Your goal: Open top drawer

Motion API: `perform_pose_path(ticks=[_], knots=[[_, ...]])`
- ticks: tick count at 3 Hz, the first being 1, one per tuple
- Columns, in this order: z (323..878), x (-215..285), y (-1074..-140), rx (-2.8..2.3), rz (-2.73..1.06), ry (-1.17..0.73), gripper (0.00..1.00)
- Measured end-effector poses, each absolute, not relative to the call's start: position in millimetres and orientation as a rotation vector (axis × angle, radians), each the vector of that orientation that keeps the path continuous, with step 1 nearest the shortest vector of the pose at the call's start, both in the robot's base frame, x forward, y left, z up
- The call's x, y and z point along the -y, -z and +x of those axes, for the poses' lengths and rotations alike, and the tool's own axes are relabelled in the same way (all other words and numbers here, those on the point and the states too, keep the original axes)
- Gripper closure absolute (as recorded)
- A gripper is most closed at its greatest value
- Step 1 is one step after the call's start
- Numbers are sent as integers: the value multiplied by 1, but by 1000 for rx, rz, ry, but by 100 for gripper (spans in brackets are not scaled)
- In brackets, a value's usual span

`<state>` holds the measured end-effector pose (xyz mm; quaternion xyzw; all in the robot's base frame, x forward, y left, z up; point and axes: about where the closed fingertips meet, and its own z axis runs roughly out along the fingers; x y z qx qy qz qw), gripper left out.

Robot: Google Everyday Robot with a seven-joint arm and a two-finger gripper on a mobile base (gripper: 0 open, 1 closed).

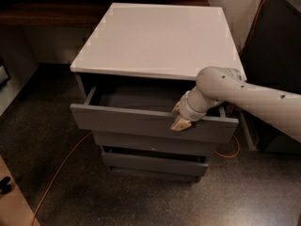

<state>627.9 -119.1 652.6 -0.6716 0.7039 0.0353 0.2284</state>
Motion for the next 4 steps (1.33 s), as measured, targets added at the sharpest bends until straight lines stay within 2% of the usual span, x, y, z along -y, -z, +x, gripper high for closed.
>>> perform_pose_path(ticks=[1, 4], knots=[[603, 108, -661, -1927, -1838, -123, 100], [581, 98, -668, -1920, -1825, -137, 100]])
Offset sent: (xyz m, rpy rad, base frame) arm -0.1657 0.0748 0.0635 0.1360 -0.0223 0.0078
